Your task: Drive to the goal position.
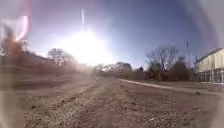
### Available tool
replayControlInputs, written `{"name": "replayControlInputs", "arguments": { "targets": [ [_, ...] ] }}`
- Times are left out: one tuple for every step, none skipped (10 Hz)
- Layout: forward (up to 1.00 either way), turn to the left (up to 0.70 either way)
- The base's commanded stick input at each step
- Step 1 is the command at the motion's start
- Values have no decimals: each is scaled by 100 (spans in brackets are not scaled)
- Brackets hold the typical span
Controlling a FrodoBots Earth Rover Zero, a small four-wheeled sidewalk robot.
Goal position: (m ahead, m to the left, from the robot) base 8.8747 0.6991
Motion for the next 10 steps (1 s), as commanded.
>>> {"name": "replayControlInputs", "arguments": {
  "targets": [
    [50,0],
    [50,0],
    [50,0],
    [50,0],
    [50,0],
    [50,0],
    [50,0],
    [50,0],
    [50,0],
    [50,0]
  ]
}}
